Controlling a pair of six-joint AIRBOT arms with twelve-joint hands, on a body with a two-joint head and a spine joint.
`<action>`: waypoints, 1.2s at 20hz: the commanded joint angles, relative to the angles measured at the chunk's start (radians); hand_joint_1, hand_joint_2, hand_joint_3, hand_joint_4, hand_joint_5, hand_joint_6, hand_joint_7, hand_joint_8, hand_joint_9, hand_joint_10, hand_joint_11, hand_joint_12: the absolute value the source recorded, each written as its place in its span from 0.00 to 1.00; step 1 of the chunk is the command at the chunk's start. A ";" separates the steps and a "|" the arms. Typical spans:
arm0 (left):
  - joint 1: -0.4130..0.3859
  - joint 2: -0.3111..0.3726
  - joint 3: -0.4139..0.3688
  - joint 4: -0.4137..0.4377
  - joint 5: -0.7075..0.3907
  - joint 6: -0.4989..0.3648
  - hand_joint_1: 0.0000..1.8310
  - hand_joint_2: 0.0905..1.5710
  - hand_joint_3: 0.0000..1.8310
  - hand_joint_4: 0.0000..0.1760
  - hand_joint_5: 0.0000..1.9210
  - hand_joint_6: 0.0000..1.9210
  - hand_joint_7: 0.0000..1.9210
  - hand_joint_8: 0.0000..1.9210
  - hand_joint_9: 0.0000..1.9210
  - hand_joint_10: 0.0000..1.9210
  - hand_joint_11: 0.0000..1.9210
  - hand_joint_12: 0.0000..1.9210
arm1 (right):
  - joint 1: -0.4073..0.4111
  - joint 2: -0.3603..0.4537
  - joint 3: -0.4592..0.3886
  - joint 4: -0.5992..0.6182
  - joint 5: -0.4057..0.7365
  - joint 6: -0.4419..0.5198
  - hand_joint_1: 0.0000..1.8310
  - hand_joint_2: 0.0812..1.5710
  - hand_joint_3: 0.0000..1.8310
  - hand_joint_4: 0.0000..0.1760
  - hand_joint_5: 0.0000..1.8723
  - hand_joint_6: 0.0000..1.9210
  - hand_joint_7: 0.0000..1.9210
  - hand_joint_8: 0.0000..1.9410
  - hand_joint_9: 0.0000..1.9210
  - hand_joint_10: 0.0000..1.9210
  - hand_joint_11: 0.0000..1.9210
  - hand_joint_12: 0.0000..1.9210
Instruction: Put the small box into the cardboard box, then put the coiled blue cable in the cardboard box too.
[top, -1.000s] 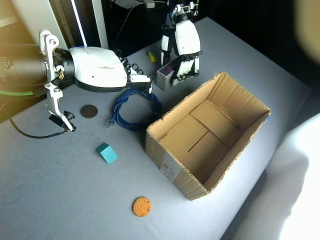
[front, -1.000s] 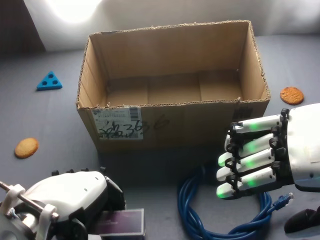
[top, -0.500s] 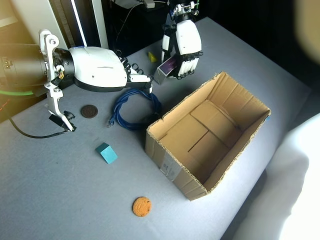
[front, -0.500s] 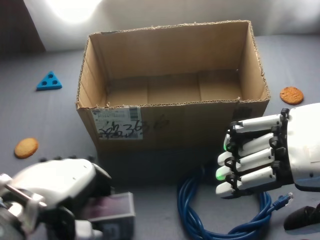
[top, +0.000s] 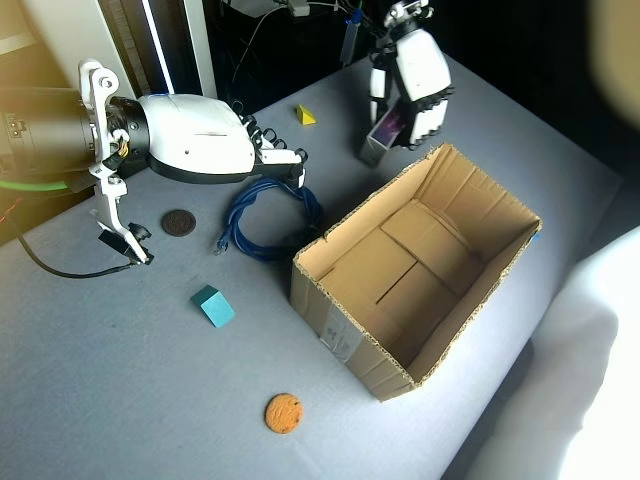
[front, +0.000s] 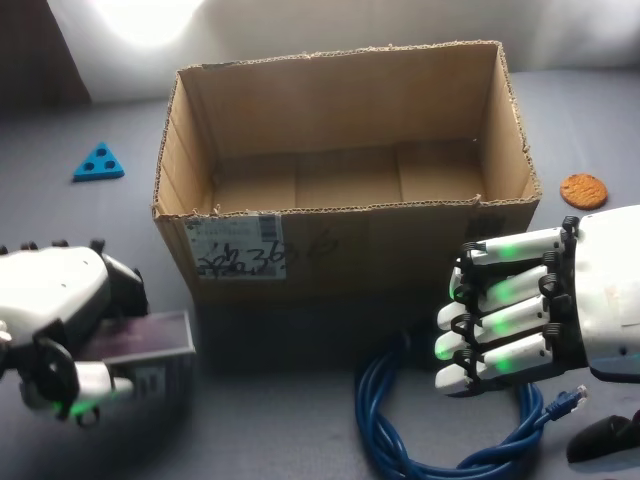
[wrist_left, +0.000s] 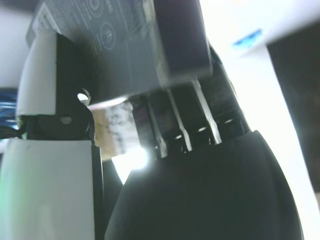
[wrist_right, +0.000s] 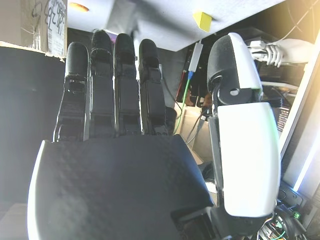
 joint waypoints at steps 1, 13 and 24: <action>-0.009 0.011 0.013 0.052 -0.072 -0.004 0.74 0.72 0.00 0.00 0.45 0.53 0.48 0.58 0.41 0.74 0.31 0.72 | 0.004 0.011 -0.005 0.053 0.076 -0.003 0.40 0.70 0.00 0.00 0.27 0.00 0.25 0.00 0.23 0.00 0.00 0.53; -0.052 0.052 0.111 0.180 -0.071 -0.051 0.74 0.72 0.00 0.00 0.44 0.54 0.48 0.59 0.42 0.73 0.34 0.71 | 0.004 0.011 -0.005 0.053 0.075 -0.005 0.39 0.70 0.01 0.00 0.29 0.00 0.26 0.00 0.23 0.00 0.00 0.52; -0.104 0.110 0.153 0.230 -0.057 -0.064 0.68 0.72 0.00 0.00 0.44 0.55 0.49 0.62 0.43 0.60 0.34 0.70 | 0.004 0.010 -0.005 0.053 0.075 -0.005 0.39 0.70 0.01 0.00 0.27 0.00 0.25 0.00 0.22 0.00 0.00 0.52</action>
